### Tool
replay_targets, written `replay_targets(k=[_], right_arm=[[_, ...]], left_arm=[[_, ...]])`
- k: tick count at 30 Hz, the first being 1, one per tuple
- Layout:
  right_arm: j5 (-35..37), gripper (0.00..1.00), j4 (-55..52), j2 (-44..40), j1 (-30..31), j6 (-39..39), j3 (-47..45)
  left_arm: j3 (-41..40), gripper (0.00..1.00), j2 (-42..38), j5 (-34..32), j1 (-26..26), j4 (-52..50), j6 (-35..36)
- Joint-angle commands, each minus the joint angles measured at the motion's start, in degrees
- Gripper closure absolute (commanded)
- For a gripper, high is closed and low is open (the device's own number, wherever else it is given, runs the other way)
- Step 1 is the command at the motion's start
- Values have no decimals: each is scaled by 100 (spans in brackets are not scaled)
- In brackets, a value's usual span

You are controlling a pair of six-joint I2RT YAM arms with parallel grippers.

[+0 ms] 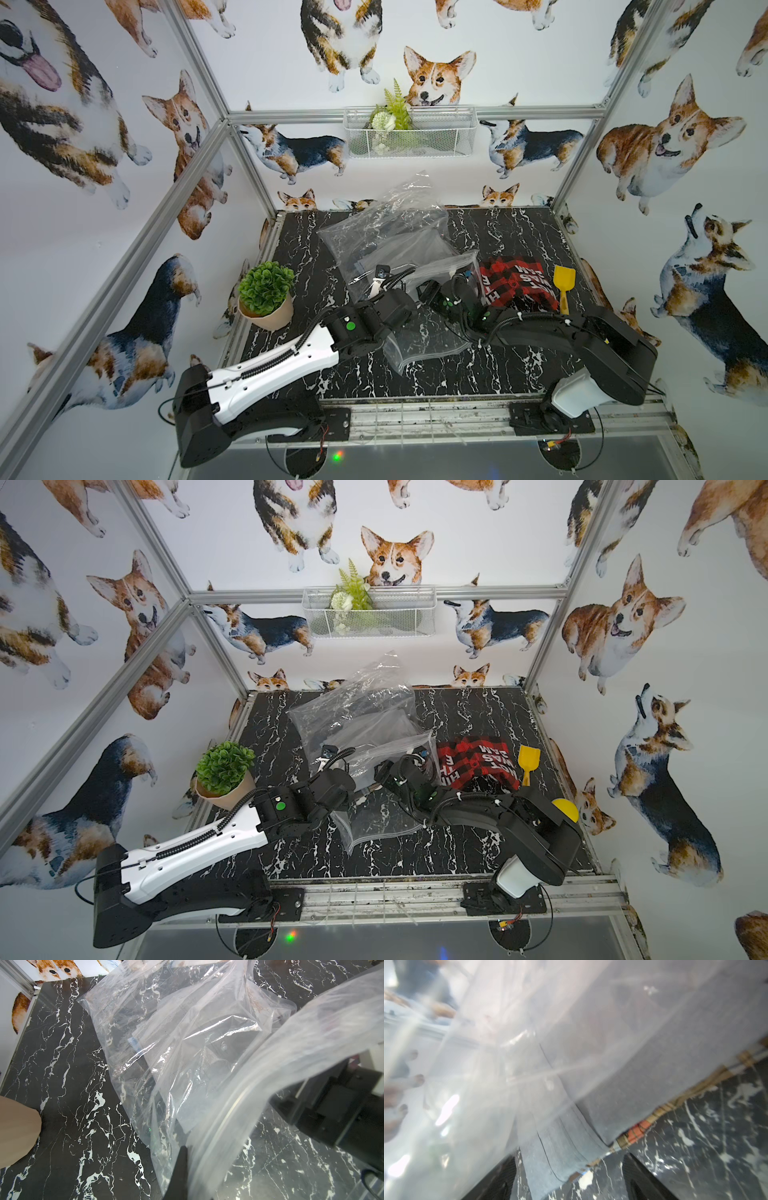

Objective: Take the shirt out of the vacuum bag
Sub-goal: Take out the shirt from the vacuum bag.

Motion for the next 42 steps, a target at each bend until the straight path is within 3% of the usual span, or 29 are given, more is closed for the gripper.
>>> replay_targets(k=[1, 16, 25, 42], right_arm=[[-410, 17, 599, 319, -196, 733, 17], [-243, 19, 449, 735, -395, 552, 264], [-317, 28, 614, 1220, -608, 552, 537], [-450, 30, 666, 954, -706, 373, 697]], left_arm=[[-46, 100, -23, 34, 0, 58, -123], [-64, 100, -32, 11, 1, 14, -59], [-117, 100, -120, -24, 4, -47, -77], [-269, 100, -85, 28, 4, 15, -86]])
